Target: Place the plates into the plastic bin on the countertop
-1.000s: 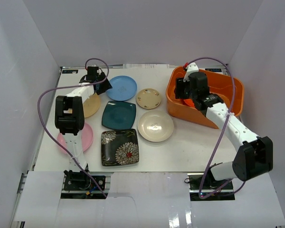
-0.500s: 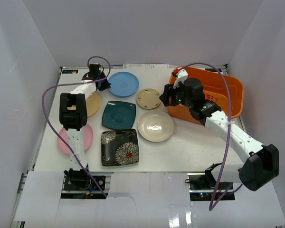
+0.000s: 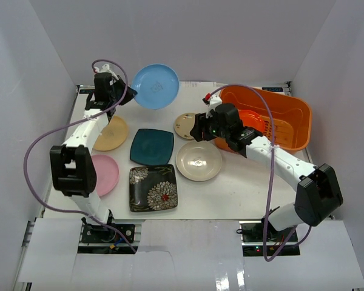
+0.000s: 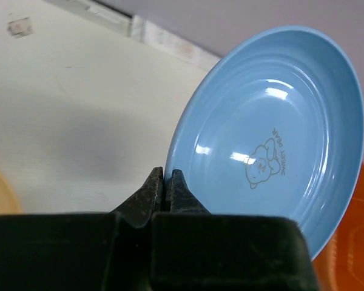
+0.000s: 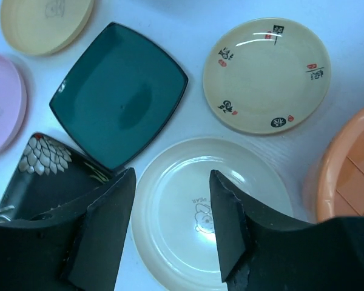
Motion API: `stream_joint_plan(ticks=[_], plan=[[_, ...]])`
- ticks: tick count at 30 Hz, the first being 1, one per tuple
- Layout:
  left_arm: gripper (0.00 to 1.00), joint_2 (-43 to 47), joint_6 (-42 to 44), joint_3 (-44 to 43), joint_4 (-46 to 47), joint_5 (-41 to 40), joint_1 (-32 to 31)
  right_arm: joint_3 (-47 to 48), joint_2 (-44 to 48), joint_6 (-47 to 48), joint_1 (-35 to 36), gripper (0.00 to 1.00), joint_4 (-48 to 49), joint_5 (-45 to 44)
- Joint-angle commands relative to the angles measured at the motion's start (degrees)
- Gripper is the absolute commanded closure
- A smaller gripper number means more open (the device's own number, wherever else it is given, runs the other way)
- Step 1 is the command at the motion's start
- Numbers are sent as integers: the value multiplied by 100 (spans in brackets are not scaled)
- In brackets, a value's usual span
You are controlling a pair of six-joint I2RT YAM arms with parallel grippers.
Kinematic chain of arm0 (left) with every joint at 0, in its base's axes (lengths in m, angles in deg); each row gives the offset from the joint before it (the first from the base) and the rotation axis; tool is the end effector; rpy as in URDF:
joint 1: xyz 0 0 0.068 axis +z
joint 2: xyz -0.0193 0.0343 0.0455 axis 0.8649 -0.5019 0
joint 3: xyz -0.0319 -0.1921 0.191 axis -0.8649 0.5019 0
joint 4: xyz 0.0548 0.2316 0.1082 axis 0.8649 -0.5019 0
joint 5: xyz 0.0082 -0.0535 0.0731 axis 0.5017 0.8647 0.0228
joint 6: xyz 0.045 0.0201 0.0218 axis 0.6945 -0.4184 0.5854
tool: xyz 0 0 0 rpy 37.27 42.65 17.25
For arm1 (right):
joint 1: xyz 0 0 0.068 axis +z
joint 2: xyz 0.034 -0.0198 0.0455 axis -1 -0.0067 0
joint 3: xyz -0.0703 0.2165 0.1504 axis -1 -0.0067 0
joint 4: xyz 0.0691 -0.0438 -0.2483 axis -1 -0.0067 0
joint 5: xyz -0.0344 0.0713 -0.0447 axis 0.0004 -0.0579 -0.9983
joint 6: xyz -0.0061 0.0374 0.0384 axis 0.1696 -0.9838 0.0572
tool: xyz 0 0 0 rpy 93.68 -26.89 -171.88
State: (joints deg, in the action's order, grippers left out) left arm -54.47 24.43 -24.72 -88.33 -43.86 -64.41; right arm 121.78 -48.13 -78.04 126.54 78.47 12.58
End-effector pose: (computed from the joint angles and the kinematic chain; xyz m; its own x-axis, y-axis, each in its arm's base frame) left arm 0.4166 -0.0394 0.3045 -0.5050 -0.5098 -0.6965 -0.0534 0.8238 -0.5643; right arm 0.2688 0.2043 0.3025 -0.4814 -0.0504 -0.8750 -0.5373 0.8058 0.2492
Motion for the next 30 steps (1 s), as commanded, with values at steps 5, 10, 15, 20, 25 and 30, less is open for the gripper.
stream_joint_plan(ticks=[5, 10, 15, 20, 25, 30], plan=[[100, 1282, -472, 739, 612, 648, -197, -1001, 270, 661, 341, 42, -273, 707], [100, 1758, -472, 775, 568, 578, -293, -1819, 304, 1144, 569, 36, 16, 971], [100, 2240, -480, 897, 427, 534, -320, -1759, -134, 1689, 983, 29, -63, 735], [100, 2470, -445, 907, 199, 665, -346, -1653, -749, 1900, 1334, 35, 7, 445], [100, 2698, -463, 854, 76, 736, -460, -1557, -1040, 1866, 1659, 87, -89, -39], [100, 2699, -401, 512, -319, 701, -583, -1662, -269, 1445, 2125, 92, -536, -424]])
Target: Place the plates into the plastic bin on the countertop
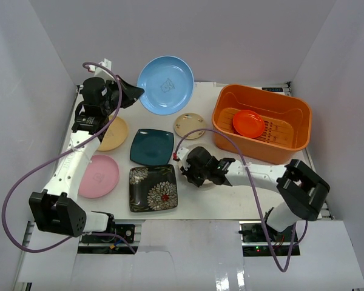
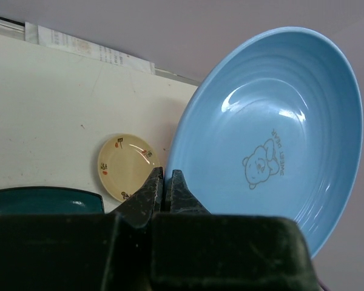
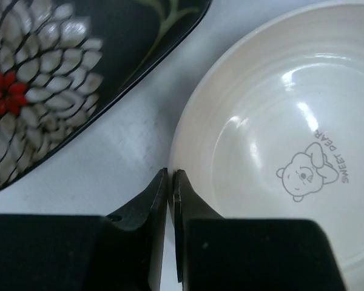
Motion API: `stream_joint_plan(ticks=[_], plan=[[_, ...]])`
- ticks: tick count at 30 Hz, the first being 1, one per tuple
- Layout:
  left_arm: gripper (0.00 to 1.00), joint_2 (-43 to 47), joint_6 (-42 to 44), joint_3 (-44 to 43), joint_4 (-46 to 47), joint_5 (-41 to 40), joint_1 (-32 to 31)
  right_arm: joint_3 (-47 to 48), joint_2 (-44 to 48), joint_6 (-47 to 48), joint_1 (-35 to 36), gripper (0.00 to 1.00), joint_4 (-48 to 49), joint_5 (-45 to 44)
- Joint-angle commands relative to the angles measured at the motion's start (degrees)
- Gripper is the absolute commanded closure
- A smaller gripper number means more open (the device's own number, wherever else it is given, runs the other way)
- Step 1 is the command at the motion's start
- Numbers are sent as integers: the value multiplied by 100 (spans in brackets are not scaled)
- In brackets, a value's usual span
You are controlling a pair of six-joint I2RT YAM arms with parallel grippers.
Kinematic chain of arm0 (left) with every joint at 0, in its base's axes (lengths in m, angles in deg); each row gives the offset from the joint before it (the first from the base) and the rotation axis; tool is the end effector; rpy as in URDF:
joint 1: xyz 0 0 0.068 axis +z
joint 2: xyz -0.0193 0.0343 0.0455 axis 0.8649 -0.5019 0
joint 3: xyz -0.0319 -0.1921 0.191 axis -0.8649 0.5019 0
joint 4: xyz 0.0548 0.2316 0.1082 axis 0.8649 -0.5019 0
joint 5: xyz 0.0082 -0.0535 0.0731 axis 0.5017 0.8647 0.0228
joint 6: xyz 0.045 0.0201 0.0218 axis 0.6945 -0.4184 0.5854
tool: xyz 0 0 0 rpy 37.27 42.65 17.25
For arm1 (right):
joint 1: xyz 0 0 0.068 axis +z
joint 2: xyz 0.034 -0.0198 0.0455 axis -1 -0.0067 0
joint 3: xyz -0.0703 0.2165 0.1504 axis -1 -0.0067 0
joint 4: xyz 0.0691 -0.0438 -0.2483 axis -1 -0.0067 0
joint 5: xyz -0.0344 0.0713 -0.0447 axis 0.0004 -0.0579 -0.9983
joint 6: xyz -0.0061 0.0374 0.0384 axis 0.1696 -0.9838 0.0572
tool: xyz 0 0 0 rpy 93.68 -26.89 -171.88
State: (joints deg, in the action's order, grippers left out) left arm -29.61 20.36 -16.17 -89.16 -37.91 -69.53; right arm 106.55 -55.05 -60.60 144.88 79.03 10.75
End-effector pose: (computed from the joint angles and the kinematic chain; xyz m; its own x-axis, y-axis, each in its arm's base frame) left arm 0.3028 -0.0616 0.4007 -0.4176 -0.5275 -0.7398 0.2218 0.7304 -0.6460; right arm 0.1799 0.2608 0.1785 -0.3668 -0.6210 -0.6927 -0.8513 0.5243 -0.0192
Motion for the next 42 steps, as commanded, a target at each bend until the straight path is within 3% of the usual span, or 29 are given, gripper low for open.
stream_joint_plan(ticks=[1, 9, 18, 21, 29, 36, 42], plan=[[100, 196, 14, -474, -263, 115, -98, -138, 844, -475, 466, 92, -690, -442], [100, -269, 58, -1020, -351, -209, -765, 562, 3174, -1267, 784, 92, -1824, -1444], [100, -1341, 119, -1890, -360, -649, -1635, 2435, 3862, -1548, 784, 92, -3757, -2588], [100, -1815, 128, -2293, -351, -868, -1864, 3094, 4072, -1645, 784, 92, -4066, -2458], [100, -3720, 40, -4051, -544, -1071, -2304, 4132, 4276, -1426, 784, 92, -3794, -1525], [100, -5049, 84, -5501, -747, -1185, -3007, 3949, 4153, -785, 784, 92, -2907, -3333], [100, -5735, 102, -6082, -466, -1484, -3403, 3554, 4372, -511, 784, 92, -2080, -3783]])
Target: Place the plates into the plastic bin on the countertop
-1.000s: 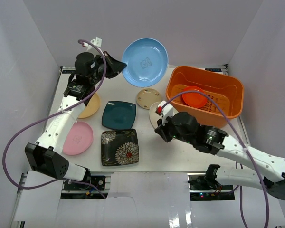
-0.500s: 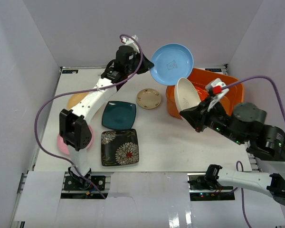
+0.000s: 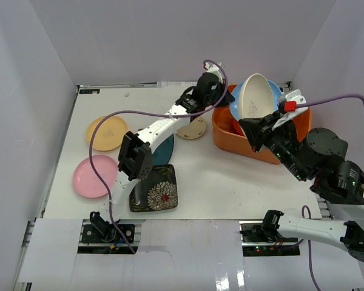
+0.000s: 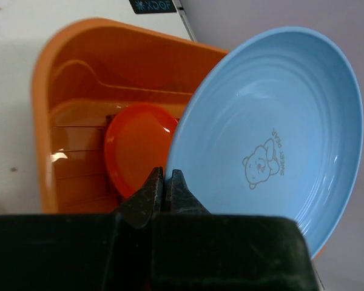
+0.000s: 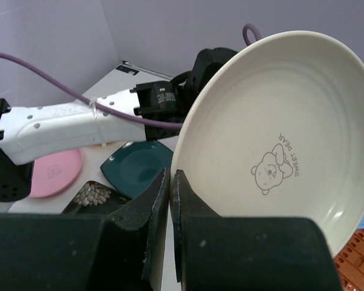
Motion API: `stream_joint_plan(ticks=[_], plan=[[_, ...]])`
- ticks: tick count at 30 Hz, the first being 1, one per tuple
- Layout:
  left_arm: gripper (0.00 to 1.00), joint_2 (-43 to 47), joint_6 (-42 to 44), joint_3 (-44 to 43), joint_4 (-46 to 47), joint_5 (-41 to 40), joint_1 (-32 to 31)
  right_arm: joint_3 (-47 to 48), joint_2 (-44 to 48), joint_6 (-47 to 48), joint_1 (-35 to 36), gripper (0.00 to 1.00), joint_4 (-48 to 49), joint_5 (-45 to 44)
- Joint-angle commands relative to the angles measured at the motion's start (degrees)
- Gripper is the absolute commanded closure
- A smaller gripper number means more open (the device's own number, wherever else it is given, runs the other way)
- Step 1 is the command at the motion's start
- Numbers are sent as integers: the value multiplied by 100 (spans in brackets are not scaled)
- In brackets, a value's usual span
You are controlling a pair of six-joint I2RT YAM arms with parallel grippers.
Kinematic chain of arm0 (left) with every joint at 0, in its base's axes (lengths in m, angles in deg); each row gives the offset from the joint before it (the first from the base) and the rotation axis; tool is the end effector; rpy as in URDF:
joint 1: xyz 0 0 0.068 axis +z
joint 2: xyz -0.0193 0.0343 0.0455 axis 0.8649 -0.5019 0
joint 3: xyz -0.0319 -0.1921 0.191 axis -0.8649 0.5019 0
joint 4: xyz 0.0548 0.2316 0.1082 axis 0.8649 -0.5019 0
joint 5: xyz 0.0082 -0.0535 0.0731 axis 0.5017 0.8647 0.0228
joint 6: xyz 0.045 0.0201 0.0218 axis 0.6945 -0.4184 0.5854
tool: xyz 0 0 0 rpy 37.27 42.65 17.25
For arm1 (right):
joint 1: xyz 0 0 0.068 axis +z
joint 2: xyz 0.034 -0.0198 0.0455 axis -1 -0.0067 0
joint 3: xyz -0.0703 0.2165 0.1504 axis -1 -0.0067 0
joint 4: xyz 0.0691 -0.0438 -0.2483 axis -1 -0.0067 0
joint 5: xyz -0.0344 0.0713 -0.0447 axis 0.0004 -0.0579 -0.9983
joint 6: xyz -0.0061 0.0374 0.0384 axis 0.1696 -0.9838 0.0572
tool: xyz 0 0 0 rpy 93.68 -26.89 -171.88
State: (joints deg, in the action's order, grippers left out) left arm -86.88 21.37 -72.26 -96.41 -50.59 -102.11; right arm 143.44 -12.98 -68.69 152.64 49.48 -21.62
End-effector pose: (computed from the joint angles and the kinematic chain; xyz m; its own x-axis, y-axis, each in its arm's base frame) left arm 0.4070 -0.3725 0.3160 -0.6288 -0.2388 -0.7399 0.4210 0.6955 -0.5823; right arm 0.0650 0.0869 0.5095 -0.0213 0.1256 -0.9919 -0.5308 0.8393 0.1177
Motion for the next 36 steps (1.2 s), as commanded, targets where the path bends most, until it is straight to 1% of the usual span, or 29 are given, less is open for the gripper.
stream_joint_plan(ticks=[1, 2, 4, 8, 10, 11, 14, 15, 17, 18, 20, 21, 24, 25, 28, 29, 31, 32, 33, 34, 35, 36], plan=[[100, -132, -7, -596, 260, -234, -179, -189, 200, 306, 8, 92, 919, -608], [100, -255, -25, -832, 260, -200, -223, -250, 243, 297, 8, 92, 937, -756], [100, -493, -95, -922, 252, -190, -250, -478, 314, 271, 8, 92, 928, -933], [100, -581, -157, -774, 313, -225, -302, -908, 577, 166, 8, 92, 946, -1503], [99, -564, -174, -554, 400, -261, -329, -1032, 639, 130, 8, 92, 946, -1654], [93, -555, -174, -510, 488, -261, -338, -1137, 700, 113, 8, 92, 946, -1741], [84, -599, -253, -474, 629, -182, -346, -1296, 788, 113, -1, 92, 946, -2013], [76, -660, -280, -466, 664, -129, -346, -1392, 806, 130, 8, 92, 946, -2076], [67, -730, -358, -483, 752, -6, -346, -1481, 841, 156, 8, 92, 937, -2286], [59, -783, -376, -483, 770, 29, -346, -1586, 842, 174, 8, 92, 937, -2366], [49, -827, -420, -483, 840, 117, -346, -1665, 746, 262, -1, 92, 937, -2689], [43, -845, -421, -474, 866, 169, -346, -1788, 623, 288, -1, 92, 937, -2892], [35, -784, -429, -439, 893, 205, -346, -1903, 403, 306, -88, 92, 937, -3008], [34, -731, -429, -413, 919, 223, -346, -1929, 350, 315, -149, 92, 954, -2999], [29, -415, -377, -185, 1112, 310, -329, -2166, 270, 473, -684, 92, 1331, -2615], [27, -284, -342, -63, 1226, 319, -329, -2210, 192, 473, -1252, 92, 1446, -1995], [25, -20, -176, 70, 1315, 302, -303, -2307, 69, 473, -1948, 92, 1525, -1289], [21, 312, -96, 218, 1367, 258, -285, -2473, -54, 473, -2561, 92, 1691, -798], [19, 515, 122, 307, 1368, 188, -268, -2561, -133, 473, -2811, 92, 1789, -654], [16, 726, 255, 430, 1350, 66, -250, -2615, -204, 473, -2978, 92, 1868, -548], [10, 1233, 395, 588, 1307, -118, -215, -2659, -317, 473, -3163, 92, 1947, -469], [7, 1516, 545, 1024, 1306, -633, -197, -2659, -371, 473, -3226, 92, 2139, -459]])
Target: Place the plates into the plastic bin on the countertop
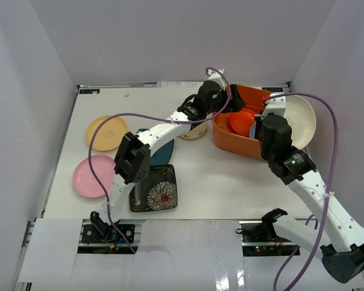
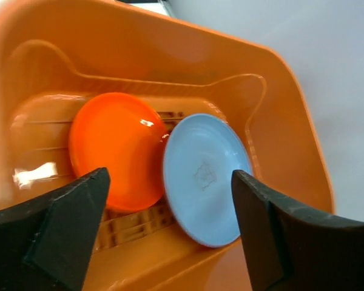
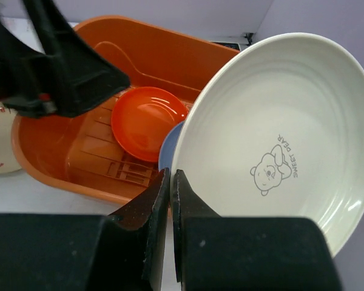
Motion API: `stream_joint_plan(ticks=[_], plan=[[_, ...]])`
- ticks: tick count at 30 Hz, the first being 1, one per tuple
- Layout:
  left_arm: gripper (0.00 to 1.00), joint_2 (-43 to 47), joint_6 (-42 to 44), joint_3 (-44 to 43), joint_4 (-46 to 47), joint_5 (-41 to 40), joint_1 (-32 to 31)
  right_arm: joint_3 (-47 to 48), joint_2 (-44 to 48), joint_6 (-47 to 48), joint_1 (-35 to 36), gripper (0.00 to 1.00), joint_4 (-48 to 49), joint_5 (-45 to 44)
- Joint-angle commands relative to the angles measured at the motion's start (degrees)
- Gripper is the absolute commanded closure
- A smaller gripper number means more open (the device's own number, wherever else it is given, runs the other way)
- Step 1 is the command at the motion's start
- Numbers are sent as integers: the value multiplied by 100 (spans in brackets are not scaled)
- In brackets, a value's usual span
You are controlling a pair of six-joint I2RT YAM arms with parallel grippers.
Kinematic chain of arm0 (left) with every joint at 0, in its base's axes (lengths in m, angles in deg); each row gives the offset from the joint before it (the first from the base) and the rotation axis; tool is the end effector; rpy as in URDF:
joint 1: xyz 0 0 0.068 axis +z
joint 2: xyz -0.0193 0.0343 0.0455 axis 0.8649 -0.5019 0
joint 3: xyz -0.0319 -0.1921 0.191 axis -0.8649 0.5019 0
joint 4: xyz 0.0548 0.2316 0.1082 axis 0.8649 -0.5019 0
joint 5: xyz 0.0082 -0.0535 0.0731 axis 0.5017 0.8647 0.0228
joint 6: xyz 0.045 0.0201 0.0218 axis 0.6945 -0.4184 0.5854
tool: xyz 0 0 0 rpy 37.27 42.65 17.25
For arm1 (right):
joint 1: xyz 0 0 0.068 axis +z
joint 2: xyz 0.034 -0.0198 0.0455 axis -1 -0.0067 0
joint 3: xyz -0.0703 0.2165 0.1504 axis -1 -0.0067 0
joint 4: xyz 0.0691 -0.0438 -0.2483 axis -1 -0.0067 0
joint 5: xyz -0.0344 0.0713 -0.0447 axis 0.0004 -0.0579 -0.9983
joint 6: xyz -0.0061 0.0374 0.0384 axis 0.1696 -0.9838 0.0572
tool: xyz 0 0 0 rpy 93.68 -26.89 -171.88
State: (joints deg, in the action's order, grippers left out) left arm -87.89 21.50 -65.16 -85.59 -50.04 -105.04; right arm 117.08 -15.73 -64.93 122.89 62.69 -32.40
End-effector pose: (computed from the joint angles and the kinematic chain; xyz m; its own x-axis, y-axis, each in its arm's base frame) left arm 0.3936 -0.3995 0.2823 -0.6178 -0.2258 -0.7532 0.4818 0.6484 -0.5895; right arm 0.1676 0.0814 0.3873 -0.1798 -0.0974 -0.9789 0.1387 0.9826 -0.1232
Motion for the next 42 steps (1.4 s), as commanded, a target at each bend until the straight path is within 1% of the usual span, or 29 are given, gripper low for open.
stream_joint_plan(ticks=[1, 2, 3, 4, 5, 6, 7, 8, 9, 10, 12, 13, 15, 16, 18, 20, 21, 24, 25, 28, 29, 32, 33, 35, 36, 38, 39, 40, 42], plan=[[5, 1916, 777, 588, 268, -928, 148, -32, -200, 88, -434, 92, 943, 827], [2, 2510, 866, 886, 294, -1139, 192, -23, -271, 97, -567, 92, 1040, 1056], [2, 2812, 928, 1507, 321, -1394, 253, -6, -367, 71, -716, 92, 1241, 1301], [2, 3093, 990, 1818, 347, -1457, 402, 3, -577, 71, -926, 92, 1347, 1669], [2, 3644, 981, 2117, 339, -1484, 499, -5, -727, 71, -1007, 92, 1444, 1804], [2, 3911, 990, 2416, 304, -1502, 587, -5, -859, 97, -1103, 92, 1549, 1953], [2, 4157, 1008, 2993, 173, -1563, 745, 3, -1200, 97, -1243, 92, 1681, 2224], [2, 4656, 999, 3277, 76, -1581, 868, 21, -1395, 97, -1280, 92, 1700, 2314], [2, 4913, 999, 3593, -3, -1598, 930, 56, -1571, 88, -1315, 92, 1709, 2393], [2, 5151, 999, 4240, -143, -1625, 1114, 65, -1921, 97, -1350, 92, 1709, 2463], [2, 5860, 990, 4885, -389, -1669, 1360, 65, -2343, 97, -1368, 92, 1709, 2464], [2, 6074, 990, 5471, -478, -1738, 1431, 65, -2442, 97, -1385, 92, 1709, 2542], [2, 6739, 946, 5993, -802, -1853, 1563, 82, -2687, 97, -1385, 92, 1691, 2622], [2, 6961, 938, 6474, -882, -1958, 1581, 91, -2750, 88, -1377, 92, 1665, 2674], [2, 7566, 964, 6899, -1110, -2116, 1581, 65, -2899, 97, -1385, 92, 1630, 2684], [2, 7894, 973, 7321, -1304, -2300, 1590, 65, -2987, 97, -1377, 89, 1577, 2693], [2, 8034, 990, 7401, -1470, -2319, 1590, 74, -3075, 97, -1385, 86, 1551, 2701], [2, 8483, 1043, 7569, -1551, -2205, 1599, 249, -3189, 36, -1377, 62, 1253, 2710], [2, 8658, 1052, 7560, -1542, -2179, 1599, 380, -3190, 1, -1359, 46, 1182, 2771], [2, 8887, 1121, 7341, -1455, -2153, 1599, 713, -3058, -184, -1228, 30, 927, 2859], [2, 8923, 1165, 7254, -1402, -2117, 1607, 811, -3014, -245, -1166, 29, 874, 2929], [2, 9107, 1324, 6911, -1235, -1898, 1599, 1022, -2847, -675, -666, 32, 1004, 3404], [2, 9160, 1368, 6762, -1113, -1793, 1599, 1023, -2847, -937, -186, 33, 1293, 3492], [2, 9397, 1499, 6612, -998, -1713, 1607, 935, -2934, -1298, 326, 41, 1706, 3615], [2, 9485, 1543, 6498, -858, -1704, 1608, 900, -3118, -1648, 851, 46, 2257, 3694], [2, 9705, 1649, 6479, -664, -1625, 1607, 943, -3425, -1845, 1363, 53, 2639, 3651], [2, 9958, 1667, 6497, -455, -1547, 1599, 1135, -3827, -1898, 1792, 57, 2753, 3590], [2, 10074, 1667, 6593, -383, -1398, 1599, 1259, -4031, -1959, 1962, 64, 2859, 3546], [2, 10285, 1615, 6716, -216, -1257, 1599, 1731, -4662, -1986, 2287, 72, 2992, 3606]])
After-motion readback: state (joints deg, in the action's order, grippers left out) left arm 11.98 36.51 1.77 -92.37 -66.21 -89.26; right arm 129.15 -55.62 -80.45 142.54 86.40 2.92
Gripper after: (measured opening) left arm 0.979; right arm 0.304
